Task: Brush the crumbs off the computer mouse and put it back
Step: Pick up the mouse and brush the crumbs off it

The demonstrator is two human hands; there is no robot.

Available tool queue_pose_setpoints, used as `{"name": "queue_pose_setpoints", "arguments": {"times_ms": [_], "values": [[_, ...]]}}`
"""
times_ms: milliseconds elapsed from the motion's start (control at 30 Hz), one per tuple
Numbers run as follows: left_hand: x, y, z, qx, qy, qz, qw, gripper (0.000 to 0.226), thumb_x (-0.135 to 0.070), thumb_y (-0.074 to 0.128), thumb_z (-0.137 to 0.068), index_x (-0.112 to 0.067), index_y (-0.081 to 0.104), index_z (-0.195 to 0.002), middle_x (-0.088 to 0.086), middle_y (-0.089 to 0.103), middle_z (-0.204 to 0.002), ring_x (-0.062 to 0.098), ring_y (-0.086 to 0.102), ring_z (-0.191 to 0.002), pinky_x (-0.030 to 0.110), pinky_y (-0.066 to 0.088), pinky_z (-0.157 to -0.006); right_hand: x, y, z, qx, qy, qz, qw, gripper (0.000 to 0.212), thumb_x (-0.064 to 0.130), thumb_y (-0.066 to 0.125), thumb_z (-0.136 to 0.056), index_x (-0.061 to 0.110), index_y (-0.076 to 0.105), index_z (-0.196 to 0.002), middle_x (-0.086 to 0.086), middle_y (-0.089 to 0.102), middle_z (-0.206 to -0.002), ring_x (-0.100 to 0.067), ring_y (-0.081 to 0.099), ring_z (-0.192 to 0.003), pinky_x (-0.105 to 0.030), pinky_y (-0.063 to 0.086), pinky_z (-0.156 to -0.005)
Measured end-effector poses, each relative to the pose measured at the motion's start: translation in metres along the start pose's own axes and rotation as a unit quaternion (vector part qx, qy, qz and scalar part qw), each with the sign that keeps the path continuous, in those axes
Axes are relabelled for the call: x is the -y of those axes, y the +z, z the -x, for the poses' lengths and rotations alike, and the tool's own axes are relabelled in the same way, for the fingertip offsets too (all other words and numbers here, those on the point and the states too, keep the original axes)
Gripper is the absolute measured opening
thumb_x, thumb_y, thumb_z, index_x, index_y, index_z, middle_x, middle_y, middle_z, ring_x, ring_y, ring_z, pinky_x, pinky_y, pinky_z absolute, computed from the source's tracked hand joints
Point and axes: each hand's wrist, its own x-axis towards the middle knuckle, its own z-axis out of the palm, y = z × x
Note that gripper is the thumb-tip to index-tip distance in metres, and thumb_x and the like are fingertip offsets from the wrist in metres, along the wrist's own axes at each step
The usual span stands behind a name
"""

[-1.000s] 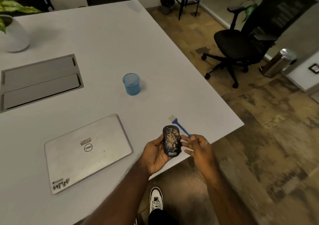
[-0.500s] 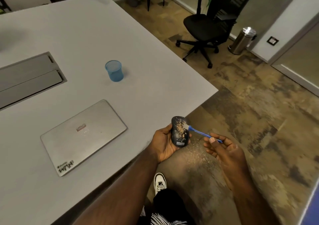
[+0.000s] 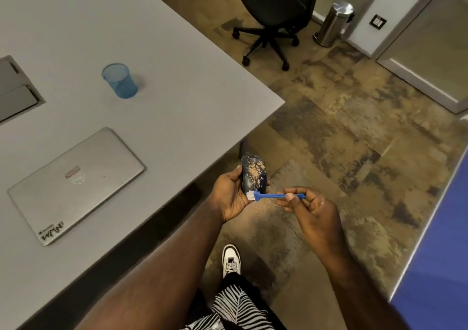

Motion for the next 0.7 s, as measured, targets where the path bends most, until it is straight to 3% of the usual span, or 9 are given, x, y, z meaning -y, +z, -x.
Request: {"name": "queue_pose_setpoints", "arguments": {"times_ms": [67, 133, 200, 367, 467, 567, 700], "values": [[0.008, 0.009, -0.007, -0.007, -0.002, -0.004, 1.000, 0.059, -0.038, 0.028, -0.101, 0.005, 0.041, -0.139, 0.028, 0.057, -0.120, 0.038, 0.057, -0.107, 0.052, 0.040, -0.104, -0.005, -0.011, -0.004, -0.009, -0.002, 0.030, 1.000, 0.014, 0.018, 0.064, -0.094, 0.030, 0.072, -0.094, 0.005, 0.080, -0.084, -0.042, 0.073, -0.080, -0.050, 0.061, -0.072], [0.015, 0.017, -0.012, -0.013, -0.001, -0.001, 1.000, 0.059, -0.037, 0.028, -0.101, 0.005, 0.040, -0.140, 0.028, 0.057, -0.120, 0.039, 0.058, -0.105, 0.050, 0.043, -0.100, -0.009, -0.023, -0.009, -0.013, -0.015, 0.068, 0.997, 0.015, 0.024, 0.064, -0.094, 0.037, 0.070, -0.093, 0.013, 0.079, -0.084, -0.054, 0.067, -0.077, -0.063, 0.055, -0.068], [0.019, 0.025, -0.016, -0.014, 0.002, 0.004, 1.000, 0.058, -0.036, 0.028, -0.101, 0.005, 0.039, -0.141, 0.028, 0.053, -0.127, 0.039, 0.056, -0.107, 0.050, 0.043, -0.100, -0.012, -0.032, -0.015, -0.027, -0.023, 0.078, 0.996, 0.014, 0.027, 0.063, -0.094, 0.040, 0.070, -0.093, 0.016, 0.078, -0.083, -0.051, 0.069, -0.078, -0.059, 0.056, -0.068], [0.026, 0.043, -0.025, -0.009, 0.003, -0.005, 1.000, 0.053, -0.034, 0.029, -0.102, 0.002, 0.040, -0.140, 0.024, 0.047, -0.142, 0.035, 0.056, -0.112, 0.049, 0.041, -0.101, -0.022, -0.053, -0.032, -0.107, -0.020, 0.058, 0.992, 0.013, 0.025, 0.062, -0.095, 0.036, 0.070, -0.095, 0.012, 0.078, -0.080, -0.016, 0.077, -0.078, -0.031, 0.062, -0.069], [0.029, 0.054, -0.029, -0.002, -0.003, -0.023, 1.000, 0.049, -0.034, 0.027, -0.102, 0.000, 0.044, -0.133, 0.026, 0.052, -0.135, 0.037, 0.059, -0.103, 0.046, 0.048, -0.093, -0.025, -0.069, -0.045, -0.163, -0.014, 0.083, 0.983, 0.013, 0.022, 0.061, -0.096, 0.025, 0.071, -0.103, 0.016, 0.074, -0.078, 0.000, 0.074, -0.081, -0.010, 0.054, -0.065], [0.032, 0.063, -0.033, -0.004, -0.005, -0.036, 0.999, 0.046, -0.034, 0.027, -0.102, -0.001, 0.047, -0.128, 0.025, 0.055, -0.126, 0.036, 0.062, -0.097, 0.044, 0.054, -0.083, -0.025, -0.084, -0.053, -0.185, -0.008, 0.055, 0.981, 0.014, 0.019, 0.061, -0.096, 0.020, 0.071, -0.107, 0.010, 0.076, -0.083, -0.006, 0.076, -0.084, -0.023, 0.060, -0.075], [0.036, 0.069, -0.039, -0.011, -0.005, -0.022, 1.000, 0.043, -0.032, 0.028, -0.103, 0.001, 0.050, -0.122, 0.024, 0.050, -0.136, 0.034, 0.058, -0.108, 0.049, 0.044, -0.098, -0.020, -0.085, -0.045, -0.100, -0.035, -0.027, 0.994, 0.013, 0.022, 0.064, -0.093, 0.033, 0.072, -0.096, 0.007, 0.079, -0.085, -0.016, 0.078, -0.081, -0.026, 0.061, -0.070]]}}
